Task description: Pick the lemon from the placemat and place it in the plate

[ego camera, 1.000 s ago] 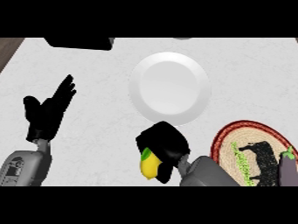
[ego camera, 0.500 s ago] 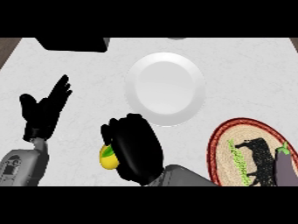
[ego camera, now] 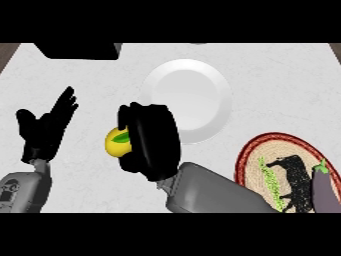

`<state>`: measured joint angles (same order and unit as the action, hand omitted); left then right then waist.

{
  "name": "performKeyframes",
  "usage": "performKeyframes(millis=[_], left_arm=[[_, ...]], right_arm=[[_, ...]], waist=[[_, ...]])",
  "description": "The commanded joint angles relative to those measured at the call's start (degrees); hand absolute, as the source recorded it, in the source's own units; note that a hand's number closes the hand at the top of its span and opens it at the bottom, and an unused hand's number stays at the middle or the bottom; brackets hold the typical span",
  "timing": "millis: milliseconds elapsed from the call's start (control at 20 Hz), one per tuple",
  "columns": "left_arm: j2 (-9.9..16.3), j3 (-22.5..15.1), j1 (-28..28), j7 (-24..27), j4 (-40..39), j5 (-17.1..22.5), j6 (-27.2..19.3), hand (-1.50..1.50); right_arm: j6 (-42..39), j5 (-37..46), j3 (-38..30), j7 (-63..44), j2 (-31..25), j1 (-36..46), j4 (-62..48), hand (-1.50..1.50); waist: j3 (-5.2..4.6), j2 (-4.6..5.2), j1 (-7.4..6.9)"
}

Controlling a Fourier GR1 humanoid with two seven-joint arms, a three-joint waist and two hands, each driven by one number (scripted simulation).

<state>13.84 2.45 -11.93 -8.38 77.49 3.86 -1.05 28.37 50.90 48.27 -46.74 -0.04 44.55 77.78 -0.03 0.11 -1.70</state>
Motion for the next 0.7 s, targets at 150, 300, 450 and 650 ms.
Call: performKeyframes(millis=[150, 300, 450, 650], left_arm=[[-0.58, 0.50, 2.53, -1.36, 3.60, -0.39, -0.69, 0.00], [-0.94, -0.37, 3.11, 0.96, 2.56, -1.29, -0.17, 0.00], [-1.52, -0.30, 0.63, -2.42, 4.82, -1.36, -1.49, 0.00], [1.15, 1.78, -1.49, -4.41, 4.00, -0.15, 0.58, 0.00]], right_arm=[[1.39, -4.53, -8.72, 5.15, 0.04, 4.01, -10.26, 1.50], [5.07, -8.68, -15.24, 17.23, -2.33, 3.25, -19.59, 1.50], [4.02, -10.92, -19.12, 22.89, -2.70, 4.20, -25.25, 1.50], [-2.69, -11.74, -20.12, 25.70, -2.40, 6.36, -31.76, 1.50]], waist=[[0.02, -0.06, 0.90], [0.03, 0.31, 0.63], [0.05, 0.27, 0.61], [0.05, 0.25, 0.44]])
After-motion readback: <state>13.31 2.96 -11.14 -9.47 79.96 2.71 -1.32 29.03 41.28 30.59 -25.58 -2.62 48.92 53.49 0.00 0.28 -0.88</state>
